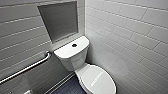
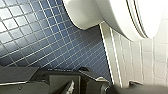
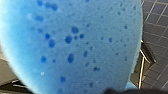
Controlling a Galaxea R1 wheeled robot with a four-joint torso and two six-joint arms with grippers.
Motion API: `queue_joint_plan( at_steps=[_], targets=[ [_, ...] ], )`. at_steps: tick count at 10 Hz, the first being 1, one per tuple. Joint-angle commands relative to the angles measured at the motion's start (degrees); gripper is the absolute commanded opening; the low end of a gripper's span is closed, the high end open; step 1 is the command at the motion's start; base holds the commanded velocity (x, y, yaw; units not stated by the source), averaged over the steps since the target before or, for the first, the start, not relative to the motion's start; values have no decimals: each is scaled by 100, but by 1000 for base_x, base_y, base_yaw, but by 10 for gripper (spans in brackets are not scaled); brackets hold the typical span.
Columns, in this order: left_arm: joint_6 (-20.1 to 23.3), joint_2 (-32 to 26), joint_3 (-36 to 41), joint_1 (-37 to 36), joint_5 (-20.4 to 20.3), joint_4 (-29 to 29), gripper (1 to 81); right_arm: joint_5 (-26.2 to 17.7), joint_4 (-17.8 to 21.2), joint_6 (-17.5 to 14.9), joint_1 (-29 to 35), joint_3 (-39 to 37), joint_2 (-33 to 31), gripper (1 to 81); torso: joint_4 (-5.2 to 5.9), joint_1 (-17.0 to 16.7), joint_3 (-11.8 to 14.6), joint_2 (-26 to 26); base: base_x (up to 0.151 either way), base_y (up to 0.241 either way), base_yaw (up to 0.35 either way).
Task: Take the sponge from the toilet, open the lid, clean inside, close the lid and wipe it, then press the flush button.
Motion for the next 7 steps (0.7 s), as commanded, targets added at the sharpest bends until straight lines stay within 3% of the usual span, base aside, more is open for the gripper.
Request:
queue_joint_plan(
  at_steps=[1,4,5,6,7],
  targets=[
    [-9,-110,168,-436,283,-36,811,-354,-110,-6,74,135,-199,10,0,369,0,-573,0,0,0],
    [-54,-22,177,-648,292,-71,811,-354,-110,-6,65,118,-182,10,0,557,0,-879,0,0,0],
    [-98,4,212,-692,301,-62,811,-354,-110,-6,66,118,-191,10,0,697,-119,-1104,0,0,0],
    [-98,48,230,-701,301,-62,811,-354,-110,-6,74,118,-191,10,0,459,-295,-741,0,0,0],
    [-89,109,212,-692,301,-45,811,-311,-110,-6,66,135,-191,10,0,561,-377,-914,0,0,0]
  ],
)
